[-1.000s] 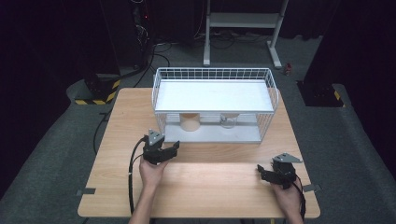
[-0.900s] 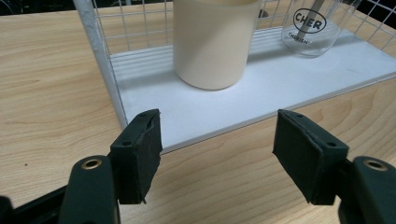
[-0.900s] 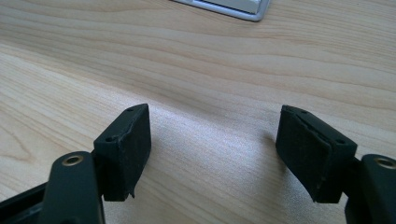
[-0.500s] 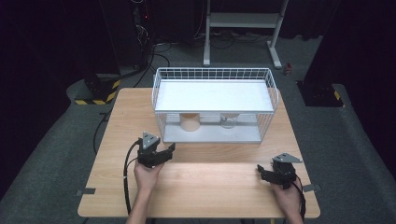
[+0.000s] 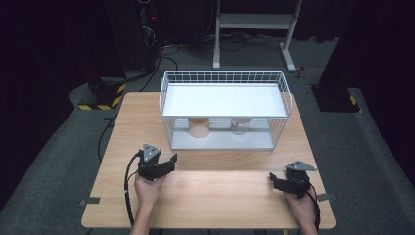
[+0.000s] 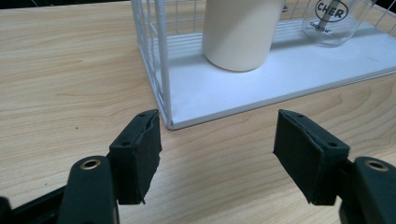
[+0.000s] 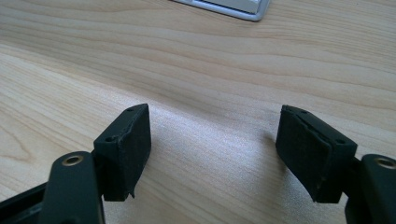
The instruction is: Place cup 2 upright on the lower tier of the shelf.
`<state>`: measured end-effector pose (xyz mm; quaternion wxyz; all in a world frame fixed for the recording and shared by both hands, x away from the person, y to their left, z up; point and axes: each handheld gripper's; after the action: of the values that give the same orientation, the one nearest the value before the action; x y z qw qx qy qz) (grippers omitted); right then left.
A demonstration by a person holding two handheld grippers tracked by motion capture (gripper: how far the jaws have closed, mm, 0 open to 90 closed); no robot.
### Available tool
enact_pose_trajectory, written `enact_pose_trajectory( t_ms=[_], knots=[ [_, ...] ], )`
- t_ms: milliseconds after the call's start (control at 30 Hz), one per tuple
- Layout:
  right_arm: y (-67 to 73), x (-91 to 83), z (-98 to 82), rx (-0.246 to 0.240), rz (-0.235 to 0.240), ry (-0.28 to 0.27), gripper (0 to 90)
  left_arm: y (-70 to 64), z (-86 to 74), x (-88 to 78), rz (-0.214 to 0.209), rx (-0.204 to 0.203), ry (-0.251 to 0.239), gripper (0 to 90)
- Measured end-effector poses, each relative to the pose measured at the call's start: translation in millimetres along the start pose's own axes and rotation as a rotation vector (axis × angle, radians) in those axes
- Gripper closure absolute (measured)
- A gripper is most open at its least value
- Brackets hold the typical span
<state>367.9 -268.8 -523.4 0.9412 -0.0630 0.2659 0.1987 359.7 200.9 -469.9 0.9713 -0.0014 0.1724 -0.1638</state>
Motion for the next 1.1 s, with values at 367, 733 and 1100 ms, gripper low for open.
enact_pose_trajectory(
  t_ms=[367,733,1100],
  knots=[
    [0.0,0.0,0.0,0.0,0.0,0.0,26.5,3.5,-4.3,-12.0,0.01,-0.003,-0.004,32.0],
    [0.0,0.0,0.0,0.0,0.0,0.0,26.5,5.1,-12.1,-18.7,0.023,-0.006,0.004,31.3],
    [0.0,0.1,0.0,-0.002,0.001,-0.001,26.5,7.8,-23.5,-25.2,0.048,-0.008,0.024,31.1]
  ],
)
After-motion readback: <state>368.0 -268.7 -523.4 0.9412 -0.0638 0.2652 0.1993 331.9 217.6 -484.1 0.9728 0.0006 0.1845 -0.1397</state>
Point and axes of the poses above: each handheld gripper's, and its own axes: x roughly forward along the jaws, z roughly out of its top, y roughly to its left, and after that the axes turned 12 degrees about -y, right-handed
